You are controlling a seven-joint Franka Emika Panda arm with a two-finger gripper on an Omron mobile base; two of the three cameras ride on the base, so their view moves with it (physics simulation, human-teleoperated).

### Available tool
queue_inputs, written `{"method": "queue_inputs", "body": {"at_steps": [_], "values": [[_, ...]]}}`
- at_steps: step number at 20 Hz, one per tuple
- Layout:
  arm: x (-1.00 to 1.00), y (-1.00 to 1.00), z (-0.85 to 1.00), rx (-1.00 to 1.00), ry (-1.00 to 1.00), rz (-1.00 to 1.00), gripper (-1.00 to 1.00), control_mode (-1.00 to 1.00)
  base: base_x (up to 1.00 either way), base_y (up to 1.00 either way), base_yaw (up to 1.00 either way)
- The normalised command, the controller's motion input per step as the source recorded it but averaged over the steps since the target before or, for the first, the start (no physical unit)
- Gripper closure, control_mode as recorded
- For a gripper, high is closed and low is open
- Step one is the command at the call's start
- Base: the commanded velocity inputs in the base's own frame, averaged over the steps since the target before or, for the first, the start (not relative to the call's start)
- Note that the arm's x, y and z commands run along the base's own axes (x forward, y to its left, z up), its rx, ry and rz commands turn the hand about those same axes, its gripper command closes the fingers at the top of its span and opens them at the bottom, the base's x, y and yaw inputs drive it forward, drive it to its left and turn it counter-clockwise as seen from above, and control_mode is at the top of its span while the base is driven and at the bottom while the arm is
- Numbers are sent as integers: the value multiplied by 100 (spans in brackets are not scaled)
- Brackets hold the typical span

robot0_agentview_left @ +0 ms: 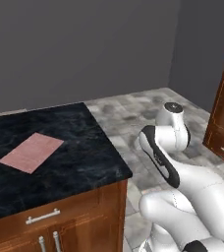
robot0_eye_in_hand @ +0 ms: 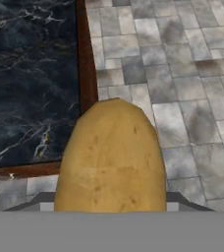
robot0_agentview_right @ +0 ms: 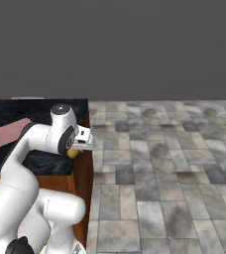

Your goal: Place the carrot and potato inside the fridge drawer. Close the drawer after placing the vegetables.

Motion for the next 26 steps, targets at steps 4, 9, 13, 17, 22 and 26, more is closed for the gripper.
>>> {"method": "queue_inputs", "body": {"at_steps": [4, 9, 13, 17, 22, 26], "values": [[0, 0, 0, 0, 0, 0, 100, 100, -9, -100, -37], [0, 0, 0, 0, 0, 0, 100, 100, 6, -98, -38], [0, 0, 0, 0, 0, 0, 100, 100, 20, -66, -37], [0, 0, 0, 0, 0, 0, 100, 100, -9, -64, -46], [0, 0, 0, 0, 0, 0, 100, 100, -36, -29, -57], [0, 0, 0, 0, 0, 0, 100, 100, 1, 0, -65]]}}
